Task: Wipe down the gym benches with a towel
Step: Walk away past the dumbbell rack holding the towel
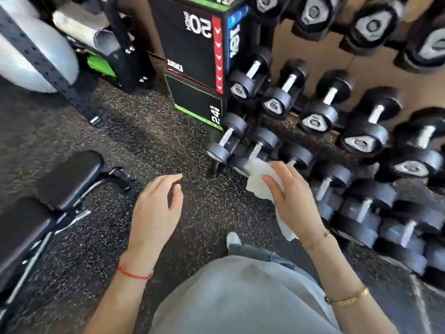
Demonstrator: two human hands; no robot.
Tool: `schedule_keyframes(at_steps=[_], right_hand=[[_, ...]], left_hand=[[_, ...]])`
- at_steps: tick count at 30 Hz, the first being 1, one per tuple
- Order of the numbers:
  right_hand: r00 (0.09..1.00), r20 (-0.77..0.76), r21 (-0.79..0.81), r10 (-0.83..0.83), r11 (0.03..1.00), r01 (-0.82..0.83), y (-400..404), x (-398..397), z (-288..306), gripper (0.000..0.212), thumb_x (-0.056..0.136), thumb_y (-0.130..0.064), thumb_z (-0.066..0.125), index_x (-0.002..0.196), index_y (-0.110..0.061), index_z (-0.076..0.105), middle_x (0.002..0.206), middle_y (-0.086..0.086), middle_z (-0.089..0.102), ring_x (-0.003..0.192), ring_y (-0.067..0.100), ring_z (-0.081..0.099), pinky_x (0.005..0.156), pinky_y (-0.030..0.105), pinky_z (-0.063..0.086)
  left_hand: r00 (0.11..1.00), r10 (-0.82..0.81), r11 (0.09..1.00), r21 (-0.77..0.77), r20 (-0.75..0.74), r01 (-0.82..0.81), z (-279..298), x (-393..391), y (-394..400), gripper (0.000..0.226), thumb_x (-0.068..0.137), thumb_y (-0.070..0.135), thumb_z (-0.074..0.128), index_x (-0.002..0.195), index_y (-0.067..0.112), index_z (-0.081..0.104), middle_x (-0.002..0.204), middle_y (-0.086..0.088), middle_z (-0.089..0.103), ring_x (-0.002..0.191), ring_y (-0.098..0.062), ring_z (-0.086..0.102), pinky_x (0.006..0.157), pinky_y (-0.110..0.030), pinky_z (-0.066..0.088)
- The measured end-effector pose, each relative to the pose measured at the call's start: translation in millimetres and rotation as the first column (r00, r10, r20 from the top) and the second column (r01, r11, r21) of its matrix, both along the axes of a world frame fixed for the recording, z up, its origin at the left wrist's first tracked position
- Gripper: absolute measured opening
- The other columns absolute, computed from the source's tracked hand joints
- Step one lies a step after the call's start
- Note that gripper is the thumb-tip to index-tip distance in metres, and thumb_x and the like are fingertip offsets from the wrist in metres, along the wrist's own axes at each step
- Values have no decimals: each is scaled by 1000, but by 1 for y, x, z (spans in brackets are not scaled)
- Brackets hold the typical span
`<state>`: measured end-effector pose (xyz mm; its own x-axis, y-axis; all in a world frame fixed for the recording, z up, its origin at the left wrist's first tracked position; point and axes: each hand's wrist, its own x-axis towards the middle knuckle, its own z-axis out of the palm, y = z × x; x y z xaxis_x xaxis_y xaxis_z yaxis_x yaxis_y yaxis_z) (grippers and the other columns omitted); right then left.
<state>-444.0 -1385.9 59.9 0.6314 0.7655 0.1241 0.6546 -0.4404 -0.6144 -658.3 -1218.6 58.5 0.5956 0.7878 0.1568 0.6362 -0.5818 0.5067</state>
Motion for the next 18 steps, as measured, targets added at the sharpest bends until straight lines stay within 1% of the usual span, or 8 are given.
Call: schedule_keyframes(at_steps=[5,7,10,14,18], right_hand=[[988,17,-11,150,989,-150,90,66,8,31,102,-28,50,125,-9,58,113,9,62,98,32,59,84,43,47],[977,9,-19,213,977,-213,124,86,8,30,102,-30,48,123,-10,58,110,9,61,96,31,58,81,42,45],[952,-21,-5,306,952,-306,173,107,4,35,101,-34,44,122,-9,57,109,9,60,95,31,59,78,43,47],[935,-32,10,353,936,-353,238,125,-7,41,100,-40,39,121,-10,57,110,11,61,95,33,59,79,46,48],[931,-50,0,361,932,-362,308,140,-19,34,101,-39,40,117,-14,57,103,6,60,91,31,58,78,45,47]], left_hand=[[985,171,985,-10,-25,-171,9,34,52,28,97,19,52,122,17,65,121,1,67,111,-18,63,98,-30,45],[973,227,973,-30,-35,-228,10,42,70,29,97,18,52,123,17,64,121,0,68,111,-19,63,97,-33,48],[957,288,955,-64,-28,-290,9,53,100,29,98,18,52,124,14,64,120,-2,68,111,-21,63,95,-40,52],[936,351,934,-63,-14,-351,0,72,151,29,97,17,52,123,14,64,119,-3,68,108,-23,64,92,-41,52],[930,368,927,-77,-6,-367,-7,91,222,29,97,17,52,124,15,64,122,-2,68,111,-22,63,94,-39,51]])
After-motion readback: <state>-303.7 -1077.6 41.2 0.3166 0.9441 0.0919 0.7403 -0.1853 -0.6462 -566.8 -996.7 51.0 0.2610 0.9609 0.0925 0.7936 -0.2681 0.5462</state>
